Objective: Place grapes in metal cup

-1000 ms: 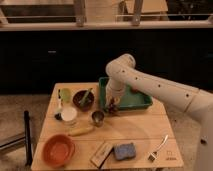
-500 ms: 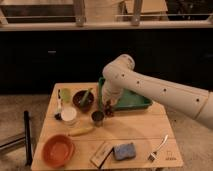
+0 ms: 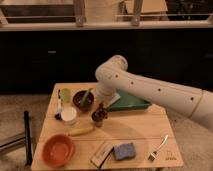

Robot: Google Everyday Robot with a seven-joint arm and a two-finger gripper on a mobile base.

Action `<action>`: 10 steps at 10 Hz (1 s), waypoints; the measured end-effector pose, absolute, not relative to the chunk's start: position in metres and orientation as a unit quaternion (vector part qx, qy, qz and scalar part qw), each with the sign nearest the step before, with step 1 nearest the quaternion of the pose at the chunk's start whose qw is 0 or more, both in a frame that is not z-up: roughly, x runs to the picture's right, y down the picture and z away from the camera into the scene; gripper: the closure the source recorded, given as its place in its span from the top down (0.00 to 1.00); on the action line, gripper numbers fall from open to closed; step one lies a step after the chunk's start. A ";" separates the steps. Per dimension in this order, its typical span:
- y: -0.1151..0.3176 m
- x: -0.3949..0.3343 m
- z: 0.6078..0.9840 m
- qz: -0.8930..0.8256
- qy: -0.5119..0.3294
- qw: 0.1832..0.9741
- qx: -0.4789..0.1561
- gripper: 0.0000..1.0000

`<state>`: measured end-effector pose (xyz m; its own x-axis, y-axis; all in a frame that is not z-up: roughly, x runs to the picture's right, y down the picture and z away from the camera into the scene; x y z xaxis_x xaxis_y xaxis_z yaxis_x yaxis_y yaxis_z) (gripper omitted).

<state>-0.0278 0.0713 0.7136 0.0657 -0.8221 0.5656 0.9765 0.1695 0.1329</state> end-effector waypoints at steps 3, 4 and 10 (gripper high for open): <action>0.080 -0.043 0.720 -0.639 -0.281 0.699 -0.155 0.00; 0.082 -0.045 0.725 -0.640 -0.285 0.695 -0.159 0.00; 0.087 -0.048 0.747 -0.636 -0.300 0.686 -0.189 0.13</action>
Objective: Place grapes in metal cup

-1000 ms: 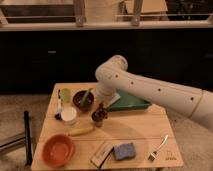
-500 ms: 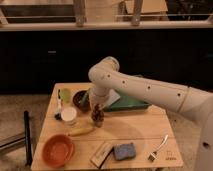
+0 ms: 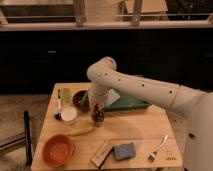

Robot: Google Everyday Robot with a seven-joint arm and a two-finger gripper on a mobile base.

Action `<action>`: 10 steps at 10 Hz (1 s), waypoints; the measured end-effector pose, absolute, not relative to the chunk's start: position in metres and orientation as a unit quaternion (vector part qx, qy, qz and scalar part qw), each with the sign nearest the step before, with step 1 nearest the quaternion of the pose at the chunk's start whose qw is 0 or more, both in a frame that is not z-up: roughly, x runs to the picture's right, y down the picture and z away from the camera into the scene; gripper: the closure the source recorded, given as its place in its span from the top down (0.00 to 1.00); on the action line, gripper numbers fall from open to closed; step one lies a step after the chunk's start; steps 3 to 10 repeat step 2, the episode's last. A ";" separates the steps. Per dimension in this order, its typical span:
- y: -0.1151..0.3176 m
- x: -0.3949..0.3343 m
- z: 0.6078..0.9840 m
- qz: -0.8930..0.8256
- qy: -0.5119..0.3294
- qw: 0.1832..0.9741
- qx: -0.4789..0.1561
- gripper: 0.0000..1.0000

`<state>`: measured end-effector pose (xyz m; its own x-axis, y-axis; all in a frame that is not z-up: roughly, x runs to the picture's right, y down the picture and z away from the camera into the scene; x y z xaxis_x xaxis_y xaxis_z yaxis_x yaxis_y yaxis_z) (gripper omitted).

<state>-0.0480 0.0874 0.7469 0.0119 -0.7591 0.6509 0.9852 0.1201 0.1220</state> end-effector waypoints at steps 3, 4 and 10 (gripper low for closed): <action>0.086 -0.047 0.750 -0.630 -0.300 0.689 -0.194 0.33; 0.086 -0.047 0.750 -0.630 -0.300 0.689 -0.194 0.33; 0.086 -0.047 0.750 -0.630 -0.300 0.689 -0.194 0.33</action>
